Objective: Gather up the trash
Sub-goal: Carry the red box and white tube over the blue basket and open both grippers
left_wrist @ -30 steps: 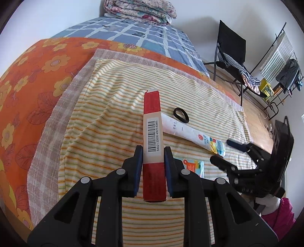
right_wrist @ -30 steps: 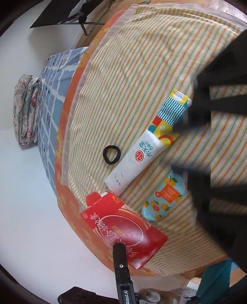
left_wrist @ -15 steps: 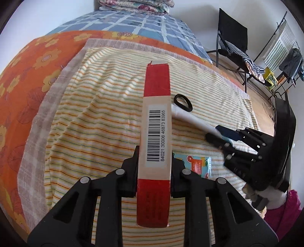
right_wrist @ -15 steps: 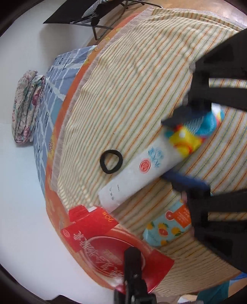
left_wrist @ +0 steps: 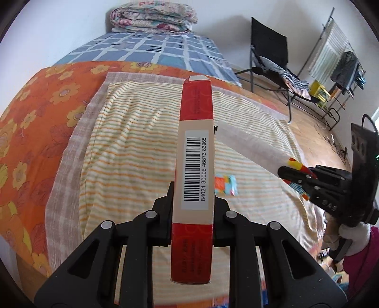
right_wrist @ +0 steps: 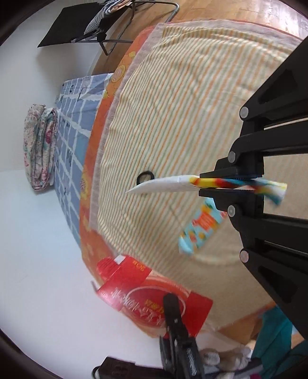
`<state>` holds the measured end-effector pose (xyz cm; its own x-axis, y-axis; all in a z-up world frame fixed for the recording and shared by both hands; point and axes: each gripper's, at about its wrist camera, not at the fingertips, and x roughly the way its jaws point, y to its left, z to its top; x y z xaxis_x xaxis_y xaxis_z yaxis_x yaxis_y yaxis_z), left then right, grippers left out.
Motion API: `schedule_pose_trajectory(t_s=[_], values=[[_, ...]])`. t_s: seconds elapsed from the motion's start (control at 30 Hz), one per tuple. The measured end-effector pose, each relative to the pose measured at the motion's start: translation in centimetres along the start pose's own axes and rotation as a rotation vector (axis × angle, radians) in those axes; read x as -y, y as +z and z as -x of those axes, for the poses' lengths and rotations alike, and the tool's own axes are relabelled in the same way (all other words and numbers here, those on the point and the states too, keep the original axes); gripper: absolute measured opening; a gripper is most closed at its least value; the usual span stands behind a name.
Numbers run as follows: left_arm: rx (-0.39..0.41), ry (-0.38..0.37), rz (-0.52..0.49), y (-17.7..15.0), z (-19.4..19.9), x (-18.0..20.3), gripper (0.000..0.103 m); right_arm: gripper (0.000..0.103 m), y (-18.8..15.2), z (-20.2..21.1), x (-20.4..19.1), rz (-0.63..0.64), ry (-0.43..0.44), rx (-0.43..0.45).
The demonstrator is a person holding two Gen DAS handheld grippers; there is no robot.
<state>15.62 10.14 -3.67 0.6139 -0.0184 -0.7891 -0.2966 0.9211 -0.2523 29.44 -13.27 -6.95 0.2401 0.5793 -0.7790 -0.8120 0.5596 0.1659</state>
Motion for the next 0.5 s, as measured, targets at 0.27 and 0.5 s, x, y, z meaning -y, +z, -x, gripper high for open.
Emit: schedule_pose_trajectory(t_s=[0.27, 0.5], values=[[-0.005, -0.036, -0.055, -4.6, 4.4, 1.6, 0.021, 0.003, -4.6, 6.3, -3.6, 0.008, 0.043, 0.008], [-0.048, -0.075, -0.08, -9.9, 7.3, 2.7, 0.021, 0.003, -9.0, 10.9, -6.3, 0.01, 0.077, 0.003]])
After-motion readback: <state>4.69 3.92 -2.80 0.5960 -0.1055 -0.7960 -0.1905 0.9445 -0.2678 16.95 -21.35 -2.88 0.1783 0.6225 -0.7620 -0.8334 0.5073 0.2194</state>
